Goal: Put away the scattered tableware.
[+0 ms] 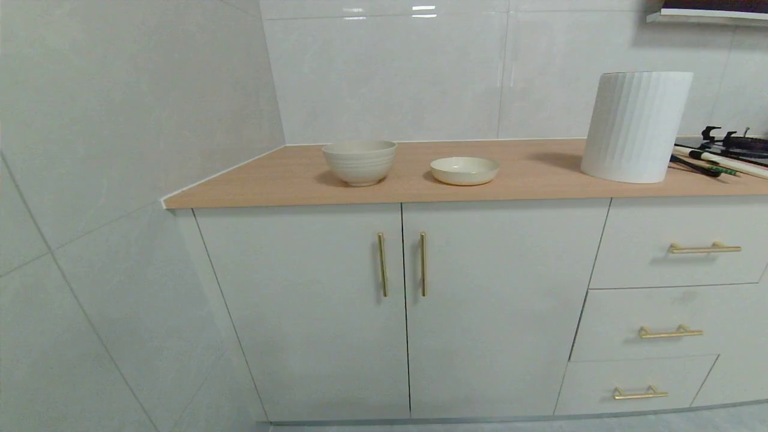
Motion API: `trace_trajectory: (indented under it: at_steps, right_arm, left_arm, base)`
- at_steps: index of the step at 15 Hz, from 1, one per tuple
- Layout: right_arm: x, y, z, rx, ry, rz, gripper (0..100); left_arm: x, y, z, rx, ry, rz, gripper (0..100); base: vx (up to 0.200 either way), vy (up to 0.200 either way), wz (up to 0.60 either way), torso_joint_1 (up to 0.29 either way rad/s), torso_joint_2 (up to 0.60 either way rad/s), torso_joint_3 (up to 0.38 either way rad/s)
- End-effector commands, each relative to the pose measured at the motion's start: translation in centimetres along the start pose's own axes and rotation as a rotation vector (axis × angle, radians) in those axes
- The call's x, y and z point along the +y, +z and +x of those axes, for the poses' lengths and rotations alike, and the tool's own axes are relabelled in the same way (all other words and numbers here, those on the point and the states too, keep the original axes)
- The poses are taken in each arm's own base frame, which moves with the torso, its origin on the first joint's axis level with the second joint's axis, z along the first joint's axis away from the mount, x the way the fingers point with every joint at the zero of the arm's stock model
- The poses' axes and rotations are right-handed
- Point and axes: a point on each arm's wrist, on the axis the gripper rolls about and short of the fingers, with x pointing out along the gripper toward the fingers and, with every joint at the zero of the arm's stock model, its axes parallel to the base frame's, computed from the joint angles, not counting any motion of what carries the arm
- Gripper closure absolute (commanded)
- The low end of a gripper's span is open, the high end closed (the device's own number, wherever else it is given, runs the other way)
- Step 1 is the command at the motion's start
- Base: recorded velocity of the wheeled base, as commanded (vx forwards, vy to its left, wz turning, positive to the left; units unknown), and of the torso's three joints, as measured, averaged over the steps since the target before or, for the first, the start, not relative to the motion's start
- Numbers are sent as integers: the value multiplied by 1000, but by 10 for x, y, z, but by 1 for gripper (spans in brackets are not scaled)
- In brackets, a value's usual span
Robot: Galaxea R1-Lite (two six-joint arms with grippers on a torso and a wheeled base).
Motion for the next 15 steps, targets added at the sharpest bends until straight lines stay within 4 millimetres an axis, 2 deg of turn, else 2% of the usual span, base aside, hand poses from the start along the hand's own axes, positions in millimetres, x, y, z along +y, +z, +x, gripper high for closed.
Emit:
trace_trajectory:
  at_steps: [1, 2, 3, 4, 7, 8, 9, 12, 15]
  right_arm:
    - [-9, 42, 74, 290, 268, 93, 0]
    - [-3, 64, 108, 339, 366, 102, 0]
    - [1, 68, 126, 367, 401, 101, 0]
    - [8, 74, 156, 385, 445, 100, 0]
    - [28, 79, 222, 372, 513, 124, 0]
    - [29, 79, 235, 368, 516, 127, 0]
    - [42, 78, 264, 369, 551, 123, 0]
    - [63, 73, 304, 409, 598, 175, 0]
    - [72, 61, 348, 448, 665, 228, 0]
  left_arm:
    - [0, 0, 0, 0, 1, 0, 0]
    - [0, 0, 0, 0, 1, 0, 0]
    - [0, 0, 0, 0, 1, 0, 0]
    - [0, 0, 0, 0, 1, 0, 0]
    - [0, 0, 0, 0, 1, 0, 0]
    - [0, 0, 0, 0, 1, 0, 0]
    - [0, 0, 0, 0, 1, 0, 0]
    - [0, 0, 0, 0, 1, 0, 0]
    - [0, 0, 0, 0, 1, 0, 0]
  base:
    - [0, 0, 0, 0, 0, 0]
    - [0, 0, 0, 0, 0, 0]
    - [0, 0, 0, 0, 0, 0]
    - [0, 0, 0, 0, 0, 0]
    - [0, 0, 0, 0, 0, 0]
    - [0, 0, 0, 0, 0, 0]
    - [0, 0, 0, 0, 0, 0]
    - [0, 0, 0, 0, 0, 0]
    - [0, 0, 0, 0, 0, 0]
